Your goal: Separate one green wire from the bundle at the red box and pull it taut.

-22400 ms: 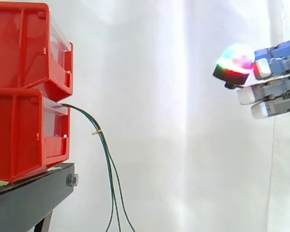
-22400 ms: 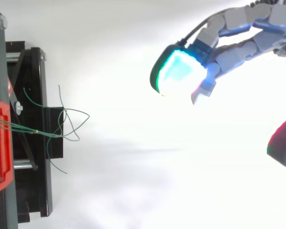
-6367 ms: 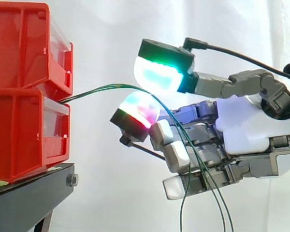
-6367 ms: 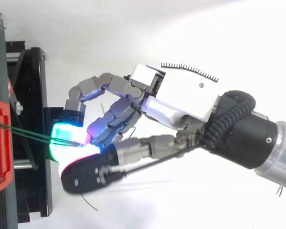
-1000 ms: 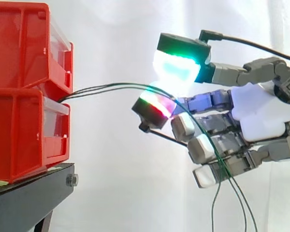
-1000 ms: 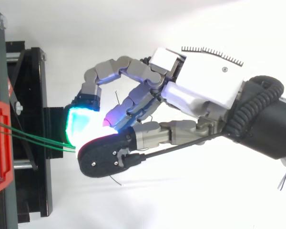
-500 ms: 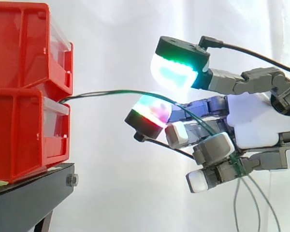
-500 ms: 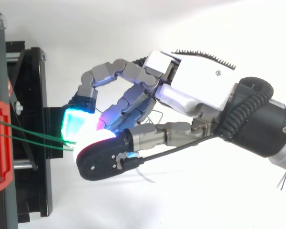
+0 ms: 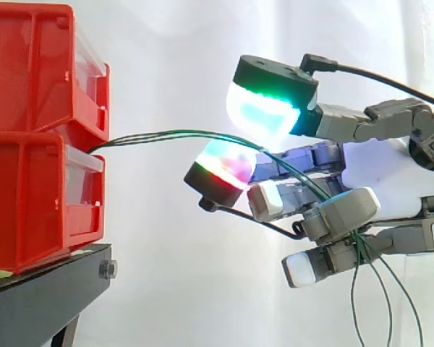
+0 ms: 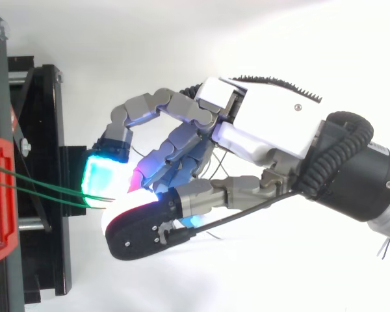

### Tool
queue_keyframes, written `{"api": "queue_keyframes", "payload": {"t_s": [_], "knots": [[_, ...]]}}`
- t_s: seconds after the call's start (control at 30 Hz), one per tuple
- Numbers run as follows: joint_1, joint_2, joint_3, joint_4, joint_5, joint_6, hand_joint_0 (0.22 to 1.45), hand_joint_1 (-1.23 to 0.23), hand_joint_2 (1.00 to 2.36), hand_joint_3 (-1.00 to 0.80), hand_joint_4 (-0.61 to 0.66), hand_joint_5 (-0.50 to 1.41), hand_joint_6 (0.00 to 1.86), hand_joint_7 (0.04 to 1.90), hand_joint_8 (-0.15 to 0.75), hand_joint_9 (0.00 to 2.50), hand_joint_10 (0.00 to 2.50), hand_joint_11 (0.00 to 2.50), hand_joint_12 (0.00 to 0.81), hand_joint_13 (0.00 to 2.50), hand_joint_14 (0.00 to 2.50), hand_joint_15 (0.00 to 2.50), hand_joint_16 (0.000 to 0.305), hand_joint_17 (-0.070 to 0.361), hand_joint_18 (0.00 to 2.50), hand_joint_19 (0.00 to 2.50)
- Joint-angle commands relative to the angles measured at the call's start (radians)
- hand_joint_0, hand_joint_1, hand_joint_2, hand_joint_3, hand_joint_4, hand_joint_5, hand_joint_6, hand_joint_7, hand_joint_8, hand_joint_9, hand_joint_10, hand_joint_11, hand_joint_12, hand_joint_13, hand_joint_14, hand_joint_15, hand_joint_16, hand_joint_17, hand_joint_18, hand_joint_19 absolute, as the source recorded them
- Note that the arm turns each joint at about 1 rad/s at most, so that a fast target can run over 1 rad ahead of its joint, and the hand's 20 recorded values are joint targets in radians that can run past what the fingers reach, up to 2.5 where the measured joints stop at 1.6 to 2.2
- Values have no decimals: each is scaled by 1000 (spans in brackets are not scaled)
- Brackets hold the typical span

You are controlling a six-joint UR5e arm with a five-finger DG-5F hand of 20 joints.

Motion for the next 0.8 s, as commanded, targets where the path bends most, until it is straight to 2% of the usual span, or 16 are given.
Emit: {"api": "queue_keyframes", "payload": {"t_s": [0.0, 0.17, 0.3, 0.5, 0.67, 0.77], "knots": [[2, 0, 0, 0, 0, -1, 608, -774, 1000, -500, -23, -208, 882, 1002, 226, 1083, 21, 920, 298, 1556, 20, 1321, 51, 115, 945, 663], [3, 0, 0, 0, 0, 1, 627, -733, 1003, -464, -22, -205, 884, 1007, 232, 1111, 21, 930, 293, 1568, 20, 1327, 51, 114, 953, 672], [3, 0, 0, 0, 0, 1, 614, -680, 1000, -500, -21, -202, 883, 1012, 232, 1121, 23, 940, 294, 1563, 20, 1320, 51, 115, 953, 672], [3, 0, 11, -3, -3, 6, 554, -616, 1000, -500, -6, -202, 884, 1008, 239, 1129, 21, 930, 306, 1564, 20, 1301, 53, 119, 966, 670], [0, 2, 26, -24, -3, 12, 593, -643, 1000, -500, -17, -202, 881, 1018, 233, 1127, 22, 931, 294, 1554, 21, 1286, 51, 116, 955, 669], [-1, 2, 39, -49, -4, 15, 624, -701, 1007, -416, -23, -200, 886, 1050, 231, 1129, 22, 937, 298, 1548, 21, 1289, 51, 115, 950, 672]]}}
